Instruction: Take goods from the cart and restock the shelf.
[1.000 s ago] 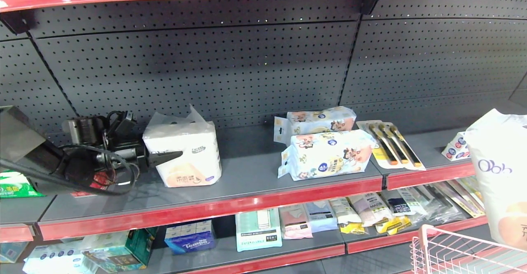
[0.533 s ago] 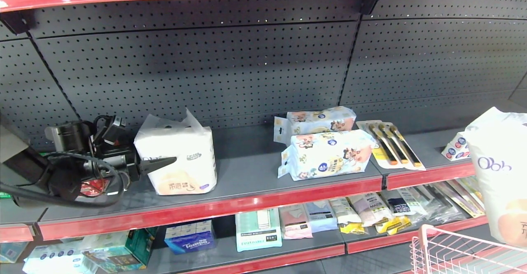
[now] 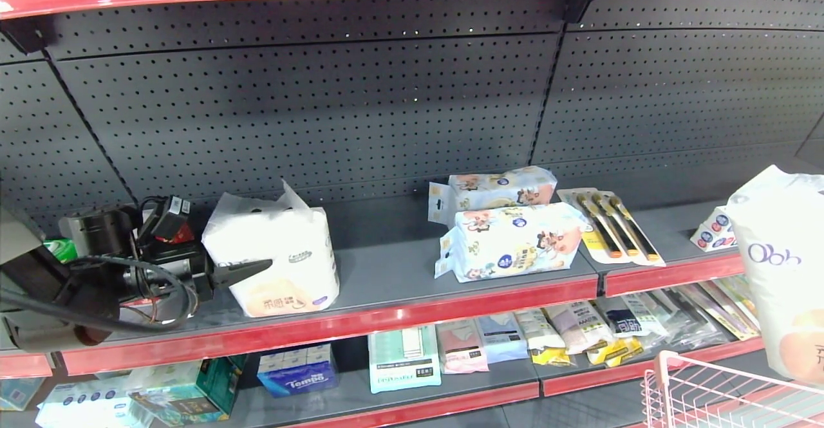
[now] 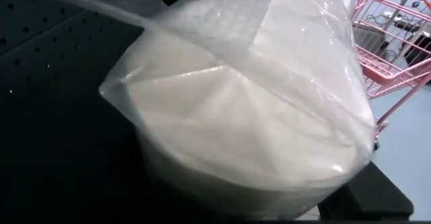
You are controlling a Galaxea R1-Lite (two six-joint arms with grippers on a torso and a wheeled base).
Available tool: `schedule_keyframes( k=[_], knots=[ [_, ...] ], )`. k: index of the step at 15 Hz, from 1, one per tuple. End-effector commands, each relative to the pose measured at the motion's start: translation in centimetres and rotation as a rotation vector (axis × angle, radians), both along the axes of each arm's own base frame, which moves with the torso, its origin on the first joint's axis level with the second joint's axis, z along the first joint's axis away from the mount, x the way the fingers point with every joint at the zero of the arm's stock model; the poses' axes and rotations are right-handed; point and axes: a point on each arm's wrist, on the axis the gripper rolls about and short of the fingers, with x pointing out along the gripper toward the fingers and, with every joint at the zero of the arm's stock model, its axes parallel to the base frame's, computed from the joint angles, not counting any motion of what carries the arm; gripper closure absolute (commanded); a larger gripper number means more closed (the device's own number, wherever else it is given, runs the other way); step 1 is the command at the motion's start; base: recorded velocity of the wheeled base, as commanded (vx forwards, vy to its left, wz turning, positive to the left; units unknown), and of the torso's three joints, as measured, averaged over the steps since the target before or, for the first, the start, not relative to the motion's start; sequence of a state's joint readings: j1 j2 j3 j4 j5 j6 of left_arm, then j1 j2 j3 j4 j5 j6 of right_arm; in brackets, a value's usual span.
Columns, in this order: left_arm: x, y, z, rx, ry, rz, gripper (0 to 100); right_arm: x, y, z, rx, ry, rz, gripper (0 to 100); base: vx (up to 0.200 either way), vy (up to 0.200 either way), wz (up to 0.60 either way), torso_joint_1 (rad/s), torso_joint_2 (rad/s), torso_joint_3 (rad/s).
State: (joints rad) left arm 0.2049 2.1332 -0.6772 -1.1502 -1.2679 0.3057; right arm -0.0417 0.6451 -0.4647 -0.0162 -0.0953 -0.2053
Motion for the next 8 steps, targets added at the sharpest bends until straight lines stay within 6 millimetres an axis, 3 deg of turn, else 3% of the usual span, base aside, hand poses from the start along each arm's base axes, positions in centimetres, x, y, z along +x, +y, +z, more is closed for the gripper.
schedule_keyframes(
  k=[1,8],
  knots=[
    [-0.03,-0.04,-0.24,-0.002,0.009,0.0,100,0.02,0.0,0.01,0.0,0.0,0.001,100,0.0,0.0,0.0,0.0,0.0,0.0],
    [0.13,0.09,-0.26,-0.009,0.002,-0.009,100,-0.02,-0.06,0.01,0.0,-0.002,-0.013,100,0.0,0.0,0.0,0.0,0.0,0.0]
  ],
)
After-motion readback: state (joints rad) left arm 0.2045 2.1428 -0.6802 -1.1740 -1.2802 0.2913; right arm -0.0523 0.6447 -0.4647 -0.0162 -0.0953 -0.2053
